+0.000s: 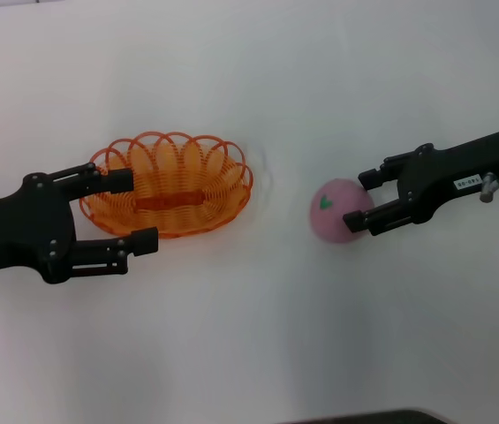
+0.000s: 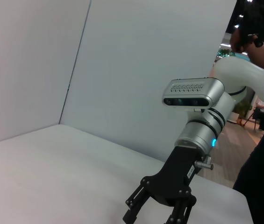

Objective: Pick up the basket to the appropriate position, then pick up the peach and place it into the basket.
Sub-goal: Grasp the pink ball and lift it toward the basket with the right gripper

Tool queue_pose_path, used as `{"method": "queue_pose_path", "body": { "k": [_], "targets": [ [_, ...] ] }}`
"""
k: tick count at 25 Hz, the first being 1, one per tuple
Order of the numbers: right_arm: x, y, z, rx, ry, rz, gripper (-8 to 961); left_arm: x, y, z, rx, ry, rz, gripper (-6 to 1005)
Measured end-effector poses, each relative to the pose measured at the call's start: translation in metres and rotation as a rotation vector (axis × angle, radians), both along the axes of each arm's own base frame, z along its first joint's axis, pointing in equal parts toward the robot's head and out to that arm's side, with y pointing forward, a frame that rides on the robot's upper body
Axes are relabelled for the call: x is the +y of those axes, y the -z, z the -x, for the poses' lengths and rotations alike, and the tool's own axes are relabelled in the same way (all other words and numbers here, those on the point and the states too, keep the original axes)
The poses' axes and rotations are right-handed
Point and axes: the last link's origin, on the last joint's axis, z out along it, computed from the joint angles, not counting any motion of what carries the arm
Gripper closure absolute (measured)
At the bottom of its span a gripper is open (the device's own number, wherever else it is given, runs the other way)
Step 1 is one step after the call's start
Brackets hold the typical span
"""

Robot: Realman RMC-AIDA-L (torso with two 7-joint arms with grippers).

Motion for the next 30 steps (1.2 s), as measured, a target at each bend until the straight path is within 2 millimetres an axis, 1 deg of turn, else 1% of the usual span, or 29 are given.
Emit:
{"method": "queue_pose_path", "body": {
  "k": [3, 6, 11, 19, 23, 30],
  "targets": [
    [0.002, 0.000, 0.004, 0.003, 0.009, 0.008, 96, 0.000, 0.000, -0.001, -0.002, 0.003, 0.004, 114],
    [0.007, -0.005, 0.011, -0.006, 0.036, 0.032, 96, 0.001, -0.001, -0.002, -0.005, 0.003, 0.012, 115],
    [0.015, -0.010, 0.022, -0.063, 0.038, 0.059, 97, 0.001, -0.001, -0.003, -0.006, 0.006, 0.015, 115],
    [0.020, -0.006, 0.033, -0.119, 0.020, 0.098, 96, 0.000, 0.001, -0.004, -0.005, 0.010, 0.024, 115],
    [0.022, -0.003, 0.033, -0.130, 0.011, 0.095, 96, 0.000, 0.001, -0.003, -0.006, 0.008, 0.024, 116],
    [0.023, 0.008, 0.034, -0.166, -0.004, 0.100, 97, -0.001, 0.003, -0.003, -0.015, -0.002, 0.032, 116]
  ]
}}
